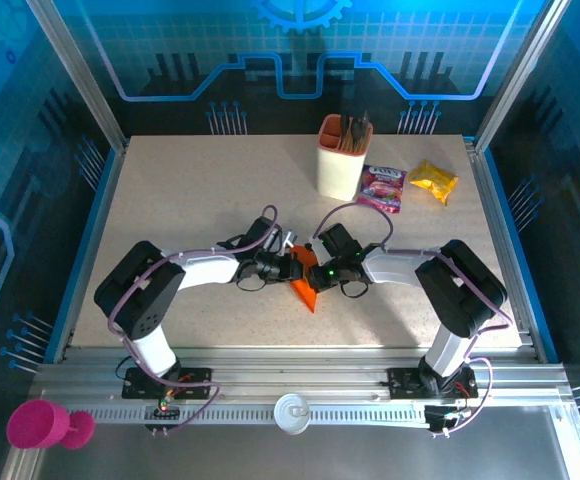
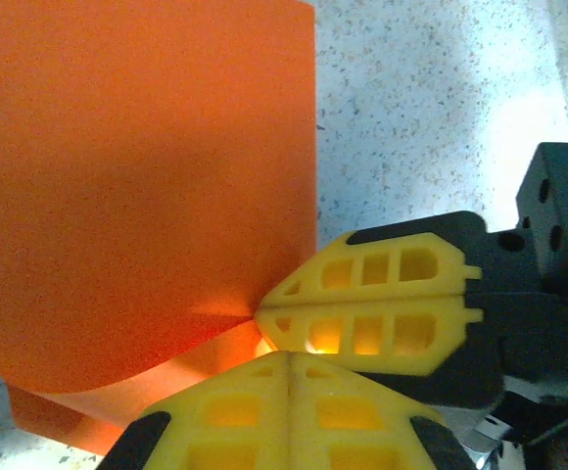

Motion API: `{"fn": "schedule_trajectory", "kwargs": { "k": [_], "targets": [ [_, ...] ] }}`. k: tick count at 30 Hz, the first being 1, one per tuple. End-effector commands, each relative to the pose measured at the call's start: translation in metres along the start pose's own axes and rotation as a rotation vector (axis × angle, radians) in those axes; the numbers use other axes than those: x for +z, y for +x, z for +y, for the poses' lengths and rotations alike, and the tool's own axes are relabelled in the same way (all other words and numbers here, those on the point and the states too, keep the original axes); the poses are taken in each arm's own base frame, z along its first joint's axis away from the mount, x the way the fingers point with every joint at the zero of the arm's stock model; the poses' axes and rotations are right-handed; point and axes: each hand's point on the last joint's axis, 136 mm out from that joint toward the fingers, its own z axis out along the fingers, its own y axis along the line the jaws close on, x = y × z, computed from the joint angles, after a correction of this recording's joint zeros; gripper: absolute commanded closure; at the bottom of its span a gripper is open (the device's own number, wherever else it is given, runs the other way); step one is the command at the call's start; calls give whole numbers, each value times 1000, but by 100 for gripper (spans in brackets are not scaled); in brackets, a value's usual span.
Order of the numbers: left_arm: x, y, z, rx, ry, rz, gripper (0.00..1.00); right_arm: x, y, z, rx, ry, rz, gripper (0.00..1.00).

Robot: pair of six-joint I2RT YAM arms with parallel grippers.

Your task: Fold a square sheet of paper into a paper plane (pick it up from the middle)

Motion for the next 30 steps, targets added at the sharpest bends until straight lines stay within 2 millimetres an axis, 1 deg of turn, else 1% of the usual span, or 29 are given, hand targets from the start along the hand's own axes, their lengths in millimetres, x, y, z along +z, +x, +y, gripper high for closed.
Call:
{"fn": "schedule_trajectory", "kwargs": {
  "k": [1, 9, 20, 24, 25, 27, 28, 29, 30],
  "targets": [
    [6, 7, 10, 30, -13, 12, 100, 13, 56, -29, 62, 92, 176, 100],
    [12, 5, 24, 24, -47, 5, 100, 14, 58, -30, 64, 92, 180, 100],
    [19, 12, 38, 9, -73, 19, 100, 15, 58, -30, 65, 88, 183, 100],
    [21, 16, 43, 0, -82, 26, 100, 12, 51, -28, 63, 86, 170, 100],
    [21, 16, 45, -3, -84, 28, 100, 10, 47, -26, 64, 82, 164, 98],
    [22, 18, 46, -9, -84, 30, 100, 1, 36, -21, 67, 69, 137, 91],
    [23, 19, 47, -13, -84, 32, 100, -5, 29, -17, 70, 58, 117, 87],
    [23, 20, 47, -15, -84, 32, 100, -12, 22, -14, 73, 48, 94, 80],
    [23, 20, 49, -18, -86, 31, 100, -19, 16, -11, 74, 45, 74, 77]
  ]
}}
